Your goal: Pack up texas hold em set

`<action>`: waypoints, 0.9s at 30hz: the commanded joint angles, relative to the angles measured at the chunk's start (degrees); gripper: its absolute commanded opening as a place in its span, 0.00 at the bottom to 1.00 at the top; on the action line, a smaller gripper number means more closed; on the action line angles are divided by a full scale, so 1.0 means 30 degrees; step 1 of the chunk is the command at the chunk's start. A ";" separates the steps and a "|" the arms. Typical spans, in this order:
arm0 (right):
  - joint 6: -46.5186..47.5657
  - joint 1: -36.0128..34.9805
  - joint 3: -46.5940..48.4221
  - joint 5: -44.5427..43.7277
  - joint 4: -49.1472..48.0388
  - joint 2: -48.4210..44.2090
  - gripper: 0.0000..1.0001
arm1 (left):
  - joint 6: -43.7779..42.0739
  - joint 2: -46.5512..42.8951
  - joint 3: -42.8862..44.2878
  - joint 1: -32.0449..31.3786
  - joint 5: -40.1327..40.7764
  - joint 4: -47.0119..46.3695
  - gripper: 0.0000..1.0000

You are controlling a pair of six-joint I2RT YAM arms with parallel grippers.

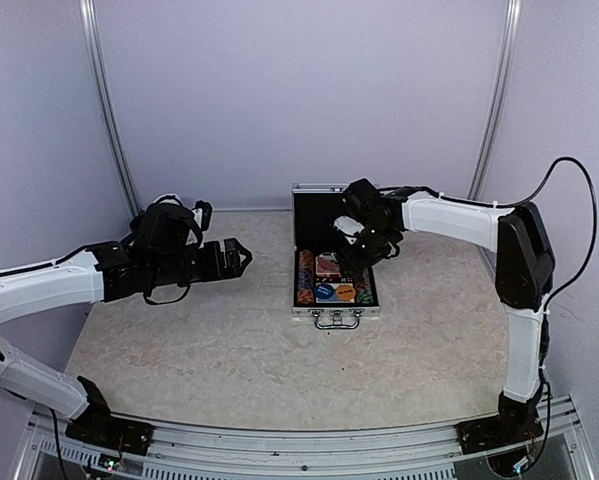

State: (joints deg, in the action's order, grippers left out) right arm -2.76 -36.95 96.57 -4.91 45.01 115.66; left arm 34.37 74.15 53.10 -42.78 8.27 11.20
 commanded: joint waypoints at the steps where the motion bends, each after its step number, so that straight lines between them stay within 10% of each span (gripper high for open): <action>1: 0.2022 -0.0756 0.2134 -0.0191 0.0900 0.1868 0.63 | 0.0147 -0.0853 -0.0489 0.0213 0.0290 0.0175 0.99; 27: 0.2919 -0.0200 0.4151 -0.1790 0.1988 0.4577 0.68 | 0.0317 -0.1748 -0.1389 0.0492 0.0290 0.0197 0.99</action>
State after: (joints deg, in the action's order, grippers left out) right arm 6.55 -38.96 107.35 -8.71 50.15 128.18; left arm 34.68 70.00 49.52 -41.60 8.45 12.08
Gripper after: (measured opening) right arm 0.676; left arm 0.989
